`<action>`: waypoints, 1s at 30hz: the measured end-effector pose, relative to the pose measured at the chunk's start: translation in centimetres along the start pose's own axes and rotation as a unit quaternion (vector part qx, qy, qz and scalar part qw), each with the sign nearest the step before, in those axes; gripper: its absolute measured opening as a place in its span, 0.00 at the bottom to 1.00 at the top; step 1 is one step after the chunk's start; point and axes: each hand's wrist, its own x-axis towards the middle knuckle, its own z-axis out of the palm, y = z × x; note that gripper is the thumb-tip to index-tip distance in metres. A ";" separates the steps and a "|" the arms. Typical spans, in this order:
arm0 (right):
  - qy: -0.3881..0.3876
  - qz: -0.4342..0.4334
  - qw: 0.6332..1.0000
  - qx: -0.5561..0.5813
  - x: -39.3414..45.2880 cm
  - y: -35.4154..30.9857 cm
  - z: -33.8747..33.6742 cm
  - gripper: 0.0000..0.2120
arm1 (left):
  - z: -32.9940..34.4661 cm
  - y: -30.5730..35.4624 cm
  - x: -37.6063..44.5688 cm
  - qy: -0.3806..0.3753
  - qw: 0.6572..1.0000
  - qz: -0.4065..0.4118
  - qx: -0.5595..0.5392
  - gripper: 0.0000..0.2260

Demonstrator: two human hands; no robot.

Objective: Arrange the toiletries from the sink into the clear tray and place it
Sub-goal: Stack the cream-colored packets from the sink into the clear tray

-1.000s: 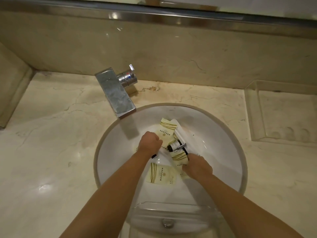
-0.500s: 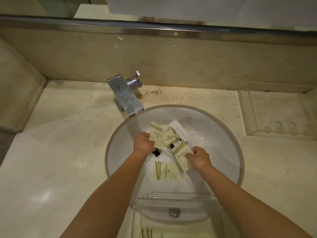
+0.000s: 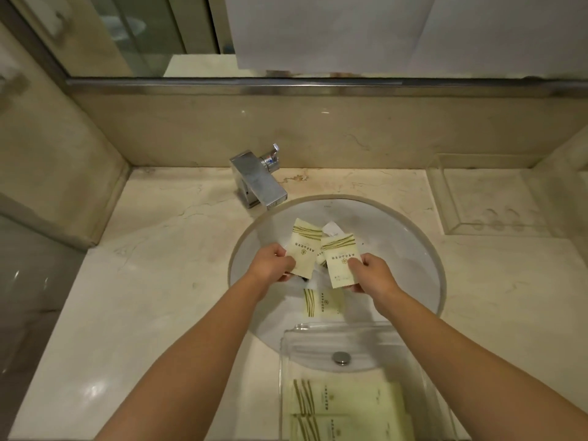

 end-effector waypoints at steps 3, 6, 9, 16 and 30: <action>-0.015 0.008 0.998 0.055 -1.4 -0.3 0.4 0.05 | -0.6 0.3 -1.5 -0.016 1.000 0.024 -0.005 0.14; -0.026 0.000 0.995 0.100 -2.8 -0.5 0.9 0.03 | -0.8 0.5 -2.9 -0.055 0.998 0.029 0.008 0.16; -0.007 -0.026 0.994 0.105 -3.9 -0.3 1.3 0.02 | -1.0 0.7 -4.3 -0.104 0.994 0.022 0.026 0.16; -0.068 -0.004 0.992 0.105 -6.1 1.3 1.5 0.03 | -0.3 -0.1 -6.9 -0.144 0.989 0.010 -0.016 0.17; -0.144 -0.101 0.984 -0.025 -9.0 3.8 -3.6 0.16 | -0.4 0.8 -9.0 -0.195 0.973 0.034 0.119 0.19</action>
